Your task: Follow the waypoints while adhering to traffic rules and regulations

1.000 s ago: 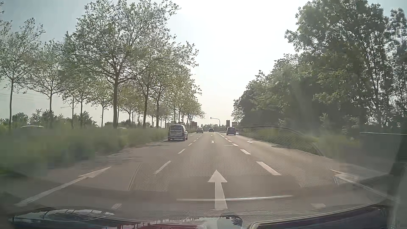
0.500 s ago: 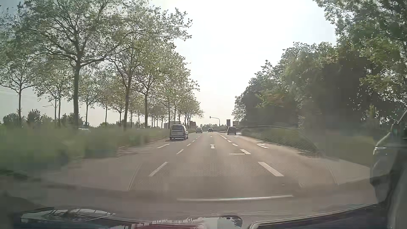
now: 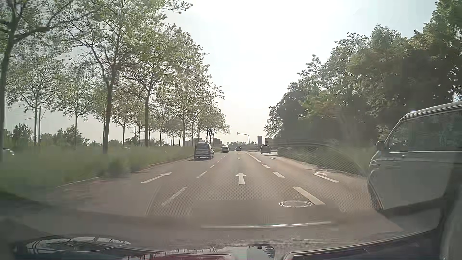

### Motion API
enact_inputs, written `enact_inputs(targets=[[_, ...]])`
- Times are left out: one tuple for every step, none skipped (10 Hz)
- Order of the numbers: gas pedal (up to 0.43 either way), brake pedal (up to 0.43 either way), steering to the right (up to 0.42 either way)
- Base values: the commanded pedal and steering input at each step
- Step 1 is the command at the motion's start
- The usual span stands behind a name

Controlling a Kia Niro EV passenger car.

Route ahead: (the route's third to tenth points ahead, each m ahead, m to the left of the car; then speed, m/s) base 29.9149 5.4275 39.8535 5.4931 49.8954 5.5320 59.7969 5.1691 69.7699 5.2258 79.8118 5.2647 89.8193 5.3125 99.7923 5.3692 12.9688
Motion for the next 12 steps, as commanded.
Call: enact_inputs(targets=[[0.118, 0.0, 0.002], [0.118, 0.0, 0.002], [0.118, 0.0, 0.002], [0.118, 0.0, 0.002], [0.11, 0.0, 0.002], [0.11, 0.0, 0.0], [0.11, 0.0, 0.0], [0.11, 0.0, -0.001], [0.11, 0.0, -0.001], [0.11, 0.0, -0.001], [0.11, 0.0, -0.001], [0.11, 0.0, -0.001]])
